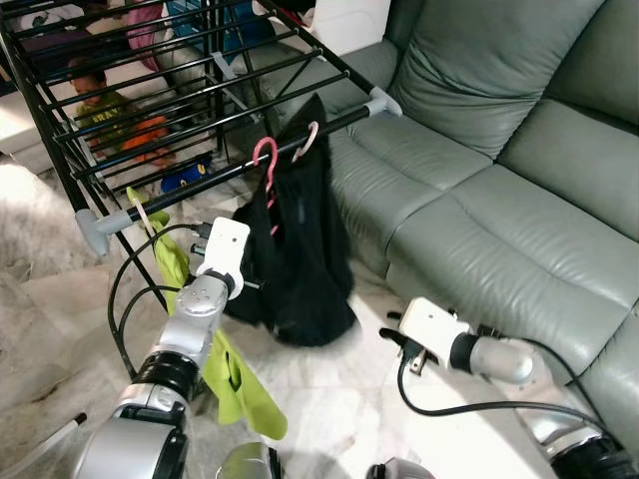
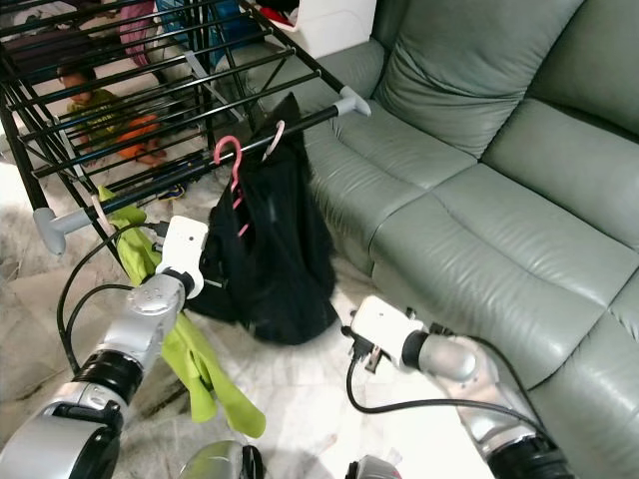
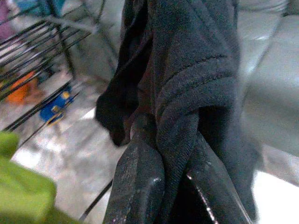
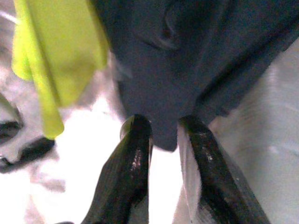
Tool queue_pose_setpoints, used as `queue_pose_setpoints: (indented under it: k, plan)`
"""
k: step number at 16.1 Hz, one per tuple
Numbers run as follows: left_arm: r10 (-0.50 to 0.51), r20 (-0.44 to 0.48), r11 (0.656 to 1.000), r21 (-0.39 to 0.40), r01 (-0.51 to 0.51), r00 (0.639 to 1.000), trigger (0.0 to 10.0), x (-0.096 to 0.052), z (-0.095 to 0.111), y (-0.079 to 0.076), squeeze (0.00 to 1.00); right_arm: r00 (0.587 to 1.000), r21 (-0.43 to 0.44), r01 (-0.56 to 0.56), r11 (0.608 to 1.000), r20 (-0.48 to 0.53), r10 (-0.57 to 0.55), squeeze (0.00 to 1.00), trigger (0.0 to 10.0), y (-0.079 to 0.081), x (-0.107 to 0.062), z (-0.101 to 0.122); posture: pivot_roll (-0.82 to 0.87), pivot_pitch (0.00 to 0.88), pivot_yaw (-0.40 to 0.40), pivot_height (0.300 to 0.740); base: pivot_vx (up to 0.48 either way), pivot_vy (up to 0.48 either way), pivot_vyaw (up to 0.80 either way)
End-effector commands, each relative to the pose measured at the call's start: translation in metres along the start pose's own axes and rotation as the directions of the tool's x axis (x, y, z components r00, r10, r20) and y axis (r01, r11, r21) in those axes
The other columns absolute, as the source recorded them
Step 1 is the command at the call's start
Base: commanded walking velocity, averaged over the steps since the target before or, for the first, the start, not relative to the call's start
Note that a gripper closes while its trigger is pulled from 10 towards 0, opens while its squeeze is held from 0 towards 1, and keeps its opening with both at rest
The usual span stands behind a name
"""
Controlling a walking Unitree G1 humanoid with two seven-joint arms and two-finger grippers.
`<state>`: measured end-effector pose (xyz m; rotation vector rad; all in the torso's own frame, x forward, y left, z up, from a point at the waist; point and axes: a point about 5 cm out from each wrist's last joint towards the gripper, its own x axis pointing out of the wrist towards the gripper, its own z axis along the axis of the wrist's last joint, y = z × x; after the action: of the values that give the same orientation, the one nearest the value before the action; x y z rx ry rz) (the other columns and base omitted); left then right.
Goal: Hang hanger
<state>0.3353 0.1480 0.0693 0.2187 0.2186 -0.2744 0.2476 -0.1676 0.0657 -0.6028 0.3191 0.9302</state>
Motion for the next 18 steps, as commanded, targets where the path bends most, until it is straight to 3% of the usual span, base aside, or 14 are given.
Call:
queue_pose_setpoints:
  k: [1,3,8,11,12,14,17,18]
  plan:
    - [-0.049,0.099,0.998,0.031,0.046,0.994,0.0,-0.002,0.015,0.003,0.0,0.996,-0.031,-0.067,0.997,0.052,0.069,1.0,10.0,0.002,-0.003,0.01,-0.02,0.0,0.032,0.74,0.0,0.0,0.0]
    - [-0.181,0.1,0.978,0.123,0.168,0.978,0.0,-0.01,0.01,-0.002,0.0,0.984,0.006,-0.145,0.989,0.105,0.144,1.0,10.0,0.006,-0.008,0.02,-0.02,0.0,0.027,0.74,0.0,0.0,0.0]
    - [-0.44,0.042,0.88,0.218,0.421,0.897,0.0,-0.029,-0.004,-0.002,0.0,0.964,0.047,-0.214,0.976,0.173,0.203,1.0,10.0,0.002,-0.017,0.033,-0.02,0.0,0.028,0.74,0.0,0.0,0.0]
    - [-0.608,0.006,0.763,0.28,0.583,0.794,0.0,-0.038,-0.003,-0.011,0.0,0.952,0.107,-0.254,0.961,0.204,0.229,1.0,10.0,-0.004,-0.029,0.037,-0.02,0.0,0.028,0.74,0.0,0.0,0.0]
    - [-0.626,0.005,0.749,0.283,0.599,0.78,0.0,-0.039,-0.003,-0.012,0.0,0.954,0.111,-0.248,0.962,0.2,0.222,1.0,10.0,-0.007,-0.031,0.037,-0.03,0.0,0.033,0.74,0.0,0.0,0.0]
    - [-0.706,-0.013,0.67,0.315,0.673,0.709,0.0,-0.043,0.0,-0.016,0.0,0.956,0.142,-0.257,0.956,0.178,0.231,1.0,10.0,-0.016,-0.041,0.032,-0.03,0.0,0.036,0.74,0.0,0.0,0.0]
    - [-0.807,-0.063,0.538,0.329,0.776,0.587,0.0,-0.054,-0.004,-0.028,0.0,0.934,0.118,-0.357,0.927,0.068,0.351,1.0,10.0,-0.028,-0.06,0.02,-0.03,0.0,0.038,0.74,0.0,0.0,0.0]
    - [-0.817,-0.07,0.521,0.333,0.786,0.572,0.0,-0.055,-0.005,-0.029,0.0,0.932,0.111,-0.362,0.926,0.052,0.358,1.0,10.0,-0.032,-0.062,0.018,-0.03,0.0,0.041,0.74,0.0,0.0,0.0]
